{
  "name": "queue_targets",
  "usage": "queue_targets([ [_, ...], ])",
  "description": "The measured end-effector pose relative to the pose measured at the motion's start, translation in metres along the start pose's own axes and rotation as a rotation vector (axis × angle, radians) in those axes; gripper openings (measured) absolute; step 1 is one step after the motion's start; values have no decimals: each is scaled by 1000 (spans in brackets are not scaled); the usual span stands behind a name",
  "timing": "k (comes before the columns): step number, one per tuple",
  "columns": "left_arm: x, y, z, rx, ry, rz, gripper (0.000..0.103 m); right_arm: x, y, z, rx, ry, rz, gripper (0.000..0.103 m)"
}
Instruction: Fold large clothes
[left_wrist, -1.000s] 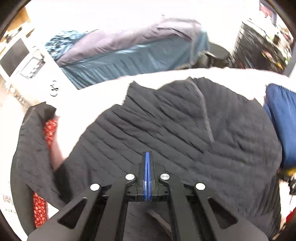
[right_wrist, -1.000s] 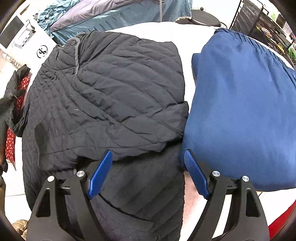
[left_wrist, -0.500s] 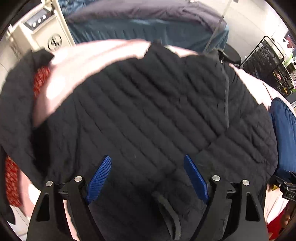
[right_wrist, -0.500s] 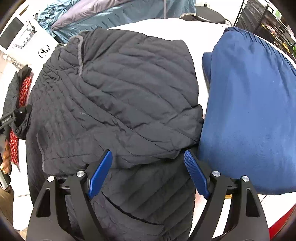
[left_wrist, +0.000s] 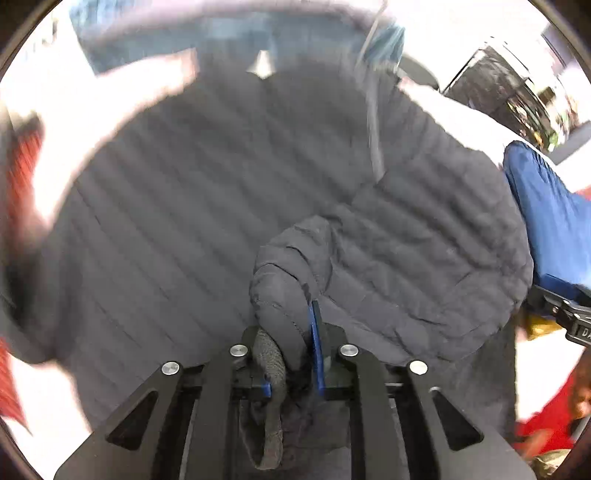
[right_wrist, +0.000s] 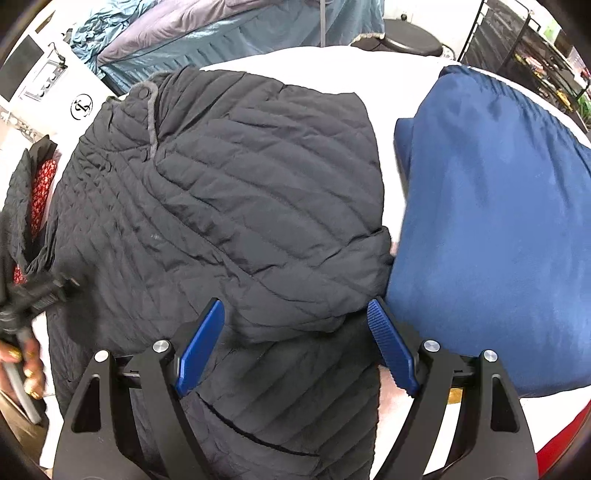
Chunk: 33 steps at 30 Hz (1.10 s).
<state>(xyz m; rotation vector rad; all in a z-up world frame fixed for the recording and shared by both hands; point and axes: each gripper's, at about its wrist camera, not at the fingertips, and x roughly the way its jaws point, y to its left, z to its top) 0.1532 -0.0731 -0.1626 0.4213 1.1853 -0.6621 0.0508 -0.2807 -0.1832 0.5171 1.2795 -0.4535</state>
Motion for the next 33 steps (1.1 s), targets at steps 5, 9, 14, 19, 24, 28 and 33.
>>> queue_targets([
  [5,-29,17,45,33,-121,127,17,-9,0,7,1,-41,-10,79],
  [9,15,15,44,97,75,150,42,-9,8,14,-34,-43,-8,79],
  [14,29,29,19,22,115,286,71,-9,24,25,-97,-68,-25,79],
  [19,-11,52,20,-267,-20,119,80,-2,42,45,-145,-76,-17,79],
  [24,6,13,28,-111,8,118,86,19,62,64,-187,-46,-13,79],
  [28,64,-7,23,-49,171,142,93,64,71,65,-241,82,-90,81],
  [33,101,1,13,-103,284,105,98,114,71,52,-310,192,-163,89],
])
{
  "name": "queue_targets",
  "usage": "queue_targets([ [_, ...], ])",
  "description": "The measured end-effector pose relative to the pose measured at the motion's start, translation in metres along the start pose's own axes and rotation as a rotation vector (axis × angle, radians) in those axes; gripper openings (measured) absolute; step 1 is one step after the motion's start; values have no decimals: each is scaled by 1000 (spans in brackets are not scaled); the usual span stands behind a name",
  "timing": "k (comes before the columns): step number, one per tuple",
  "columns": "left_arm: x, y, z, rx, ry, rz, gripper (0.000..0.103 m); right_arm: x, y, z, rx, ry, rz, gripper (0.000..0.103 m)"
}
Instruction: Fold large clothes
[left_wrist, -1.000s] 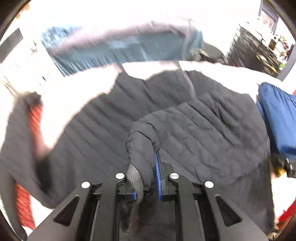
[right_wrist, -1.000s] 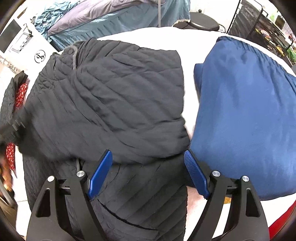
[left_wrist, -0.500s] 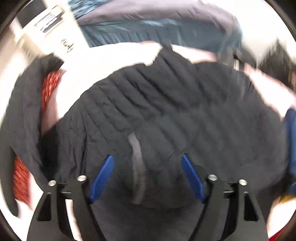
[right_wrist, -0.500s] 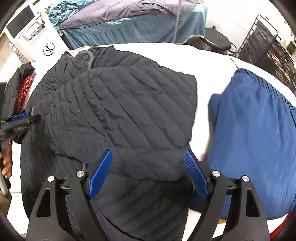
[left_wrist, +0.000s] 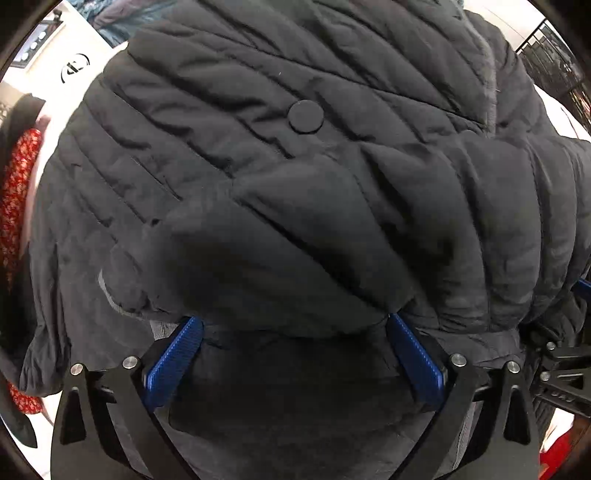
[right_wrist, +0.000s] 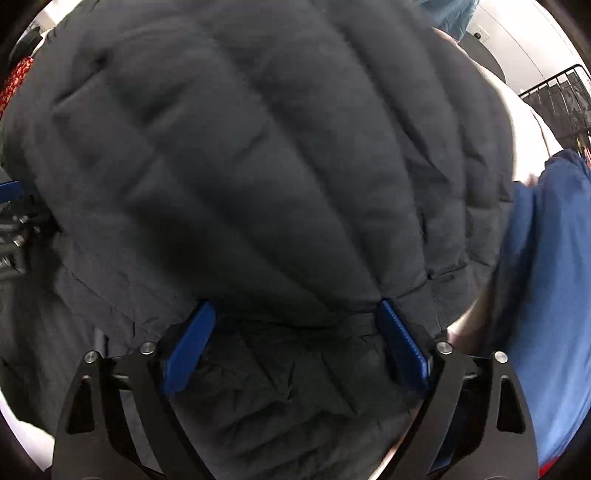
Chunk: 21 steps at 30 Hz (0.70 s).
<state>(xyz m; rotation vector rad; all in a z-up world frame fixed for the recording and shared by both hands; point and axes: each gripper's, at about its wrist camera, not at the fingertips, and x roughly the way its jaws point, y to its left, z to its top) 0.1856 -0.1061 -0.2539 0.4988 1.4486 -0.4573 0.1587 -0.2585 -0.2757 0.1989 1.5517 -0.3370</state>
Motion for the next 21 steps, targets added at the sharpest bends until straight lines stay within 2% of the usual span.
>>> queue_targets([
  [5,2,-2,13,1,55,6,98,4,3,5,18,10,-19,92],
  [7,1,4,32,-14,51,12,98,6,5,7,16,-5,-34,94],
  [10,-15,4,26,-60,5,34,97,1,4,5,27,-11,-30,94],
  [12,-29,9,15,-119,-37,30,97,-10,-1,-2,65,-22,-17,94],
  [14,-39,17,4,-176,-61,9,97,-26,-5,-12,98,-68,11,94],
  [17,-51,29,-16,-242,-83,17,97,-45,-5,-34,110,-123,50,94],
  [21,-62,38,-48,-298,-87,29,97,-50,-1,-65,107,-115,104,94],
])
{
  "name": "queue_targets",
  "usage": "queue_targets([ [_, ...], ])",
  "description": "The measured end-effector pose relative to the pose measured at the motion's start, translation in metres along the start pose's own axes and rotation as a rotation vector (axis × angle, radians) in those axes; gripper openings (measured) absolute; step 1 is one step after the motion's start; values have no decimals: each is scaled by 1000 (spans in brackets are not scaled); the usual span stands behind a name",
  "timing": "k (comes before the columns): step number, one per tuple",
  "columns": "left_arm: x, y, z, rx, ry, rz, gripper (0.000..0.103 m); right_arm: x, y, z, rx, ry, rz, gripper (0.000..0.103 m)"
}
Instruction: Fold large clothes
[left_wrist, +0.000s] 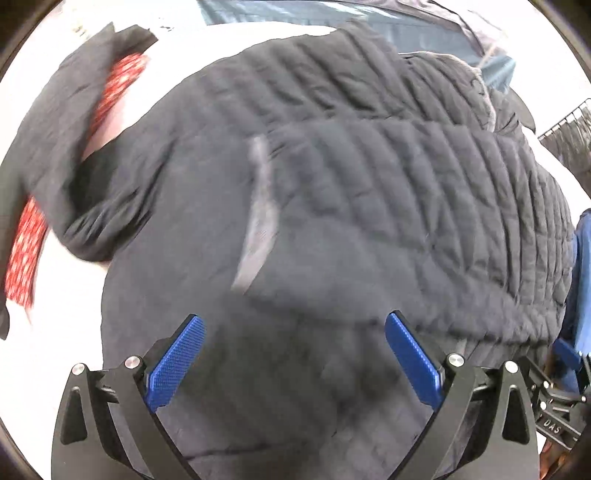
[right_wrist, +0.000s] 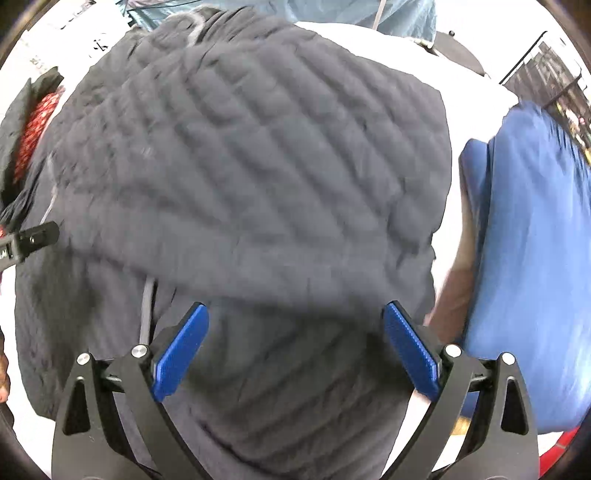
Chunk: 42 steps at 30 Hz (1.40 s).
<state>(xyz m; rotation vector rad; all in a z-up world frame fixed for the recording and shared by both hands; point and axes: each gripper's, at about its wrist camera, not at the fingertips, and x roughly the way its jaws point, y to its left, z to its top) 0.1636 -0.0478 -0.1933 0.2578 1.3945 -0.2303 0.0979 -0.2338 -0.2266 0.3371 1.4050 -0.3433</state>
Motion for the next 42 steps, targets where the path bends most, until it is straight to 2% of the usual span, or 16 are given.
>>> queue_targets([
  [5,-7,31,-46,-53,21,24,97,7,10,-35,-26,52,39,94],
  [7,-11,38,-59,-69,20,37,97,15,16,-46,-33,101,51,94],
  [10,-15,50,-71,-81,5,43,97,21,26,-59,-57,126,58,94],
  [15,-27,83,-70,-112,-43,51,97,14,48,-72,-85,115,63,94],
  [18,-35,89,-65,-132,-57,47,97,4,71,-67,-68,99,56,94],
  [25,-40,145,18,-116,-179,70,97,-12,74,-49,40,86,-5,94],
  [28,-51,187,62,-156,-264,108,97,-24,71,-14,74,89,-15,94],
  [30,-56,210,92,-179,-302,138,97,-25,85,-3,83,93,-32,94],
  [33,-55,235,149,-173,-313,185,97,-29,108,12,83,84,-61,94],
  [36,-40,239,200,-112,-305,266,97,-39,137,24,99,80,-61,94],
  [40,-3,226,236,-12,-245,359,96,-54,161,42,107,59,-78,94],
  [42,24,224,243,30,-204,424,87,-58,165,48,122,56,-94,94],
])
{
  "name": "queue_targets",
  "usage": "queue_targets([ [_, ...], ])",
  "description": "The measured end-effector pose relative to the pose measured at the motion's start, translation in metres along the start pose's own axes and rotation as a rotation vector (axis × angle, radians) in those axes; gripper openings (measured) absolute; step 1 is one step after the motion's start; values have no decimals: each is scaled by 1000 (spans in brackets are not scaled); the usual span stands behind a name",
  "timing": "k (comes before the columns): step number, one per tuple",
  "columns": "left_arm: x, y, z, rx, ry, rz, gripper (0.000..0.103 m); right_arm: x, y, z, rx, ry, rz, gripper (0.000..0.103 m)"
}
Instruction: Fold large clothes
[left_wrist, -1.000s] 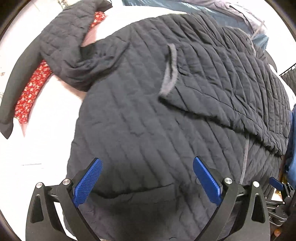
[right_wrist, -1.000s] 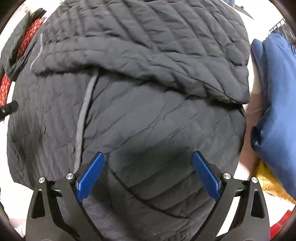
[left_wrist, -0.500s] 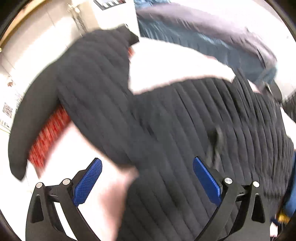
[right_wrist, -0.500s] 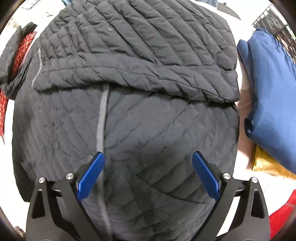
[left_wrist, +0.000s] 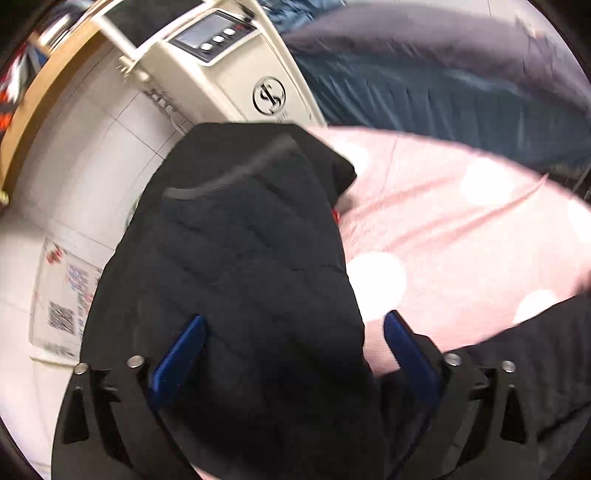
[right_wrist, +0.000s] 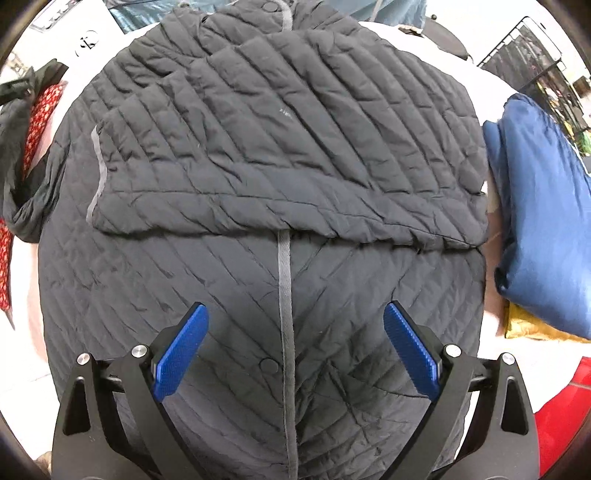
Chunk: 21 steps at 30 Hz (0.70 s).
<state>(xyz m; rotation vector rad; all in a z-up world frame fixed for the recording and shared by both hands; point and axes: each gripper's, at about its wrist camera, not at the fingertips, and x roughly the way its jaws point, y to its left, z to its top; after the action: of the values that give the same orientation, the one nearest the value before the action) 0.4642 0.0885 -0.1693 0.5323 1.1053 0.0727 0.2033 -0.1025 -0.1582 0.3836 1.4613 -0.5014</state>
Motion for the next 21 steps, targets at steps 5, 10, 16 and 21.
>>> queue_targets([
  [5,28,9,-10,5,29,69,57,-12,-3,-3,38,5,-27,94],
  [10,7,40,-15,-115,21,-52,14,-14,-8,-7,43,10,-38,94],
  [16,-64,55,-22,-178,-85,-211,8,-27,-19,-14,3,-40,16,94],
  [21,-155,12,-42,-60,-251,-372,8,-30,-31,-3,-2,-83,56,94],
])
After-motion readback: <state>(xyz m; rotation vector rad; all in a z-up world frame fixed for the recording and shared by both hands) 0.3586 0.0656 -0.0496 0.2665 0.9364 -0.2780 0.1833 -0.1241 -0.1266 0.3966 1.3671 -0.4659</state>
